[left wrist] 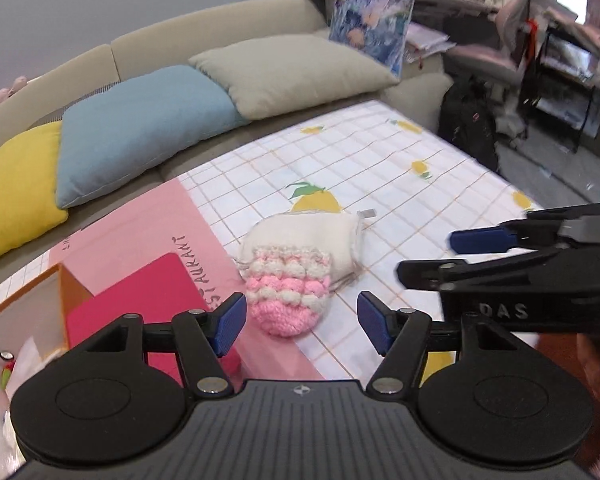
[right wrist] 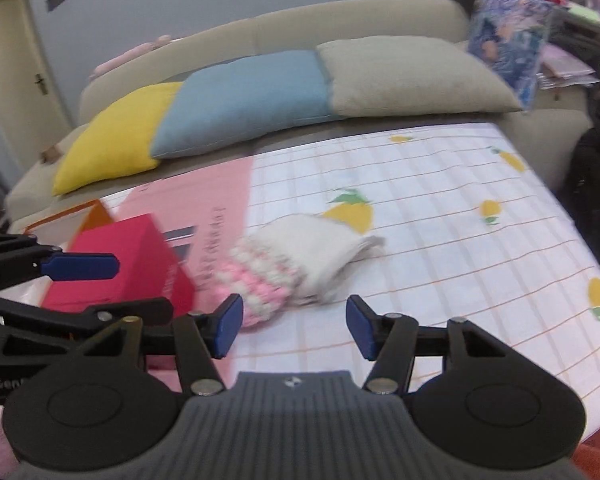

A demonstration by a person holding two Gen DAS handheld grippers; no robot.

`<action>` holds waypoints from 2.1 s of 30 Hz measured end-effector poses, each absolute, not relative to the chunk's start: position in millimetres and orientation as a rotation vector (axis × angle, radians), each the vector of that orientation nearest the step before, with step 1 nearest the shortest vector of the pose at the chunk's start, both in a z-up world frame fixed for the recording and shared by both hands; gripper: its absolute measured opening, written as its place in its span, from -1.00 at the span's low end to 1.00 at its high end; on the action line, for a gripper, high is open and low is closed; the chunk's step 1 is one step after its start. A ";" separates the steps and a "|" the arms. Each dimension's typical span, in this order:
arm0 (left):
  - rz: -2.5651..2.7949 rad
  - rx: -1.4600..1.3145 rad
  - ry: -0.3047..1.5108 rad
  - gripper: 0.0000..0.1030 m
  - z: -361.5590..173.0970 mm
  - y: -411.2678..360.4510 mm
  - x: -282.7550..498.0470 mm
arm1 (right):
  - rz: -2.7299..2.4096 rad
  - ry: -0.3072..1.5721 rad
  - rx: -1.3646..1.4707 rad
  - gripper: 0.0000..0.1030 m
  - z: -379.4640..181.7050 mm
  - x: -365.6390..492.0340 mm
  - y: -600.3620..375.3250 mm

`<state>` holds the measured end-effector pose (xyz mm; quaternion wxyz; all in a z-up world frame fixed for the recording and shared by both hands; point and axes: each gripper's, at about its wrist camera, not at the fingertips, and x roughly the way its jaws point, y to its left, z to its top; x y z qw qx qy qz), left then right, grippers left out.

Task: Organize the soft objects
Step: 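Move both tools back to the knitted hat and white towel, then grasp the pink-white knitted hat with the left tool while the right tool grasps the white towel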

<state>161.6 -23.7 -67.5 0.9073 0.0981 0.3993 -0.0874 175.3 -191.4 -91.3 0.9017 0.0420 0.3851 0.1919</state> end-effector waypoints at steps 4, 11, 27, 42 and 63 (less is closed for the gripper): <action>-0.152 0.248 0.840 0.46 -83.1 -33.0 179.5 | 0.343 0.781 0.095 0.20 -105.6 194.3 -201.6; -0.128 0.347 0.955 0.60 -128.2 -53.5 212.1 | 0.293 0.811 0.104 0.11 -137.5 227.5 -214.0; -0.006 0.508 0.990 0.62 -177.3 -72.3 238.2 | 0.477 0.803 0.172 -0.11 -170.5 257.2 -199.2; -0.012 0.468 0.991 -0.17 -180.3 -70.7 239.9 | 0.544 0.895 0.232 -0.79 -201.9 280.2 -189.0; -0.155 0.189 0.975 -0.51 -126.5 -62.2 147.0 | 0.403 1.205 0.213 -0.86 -144.7 191.6 -224.2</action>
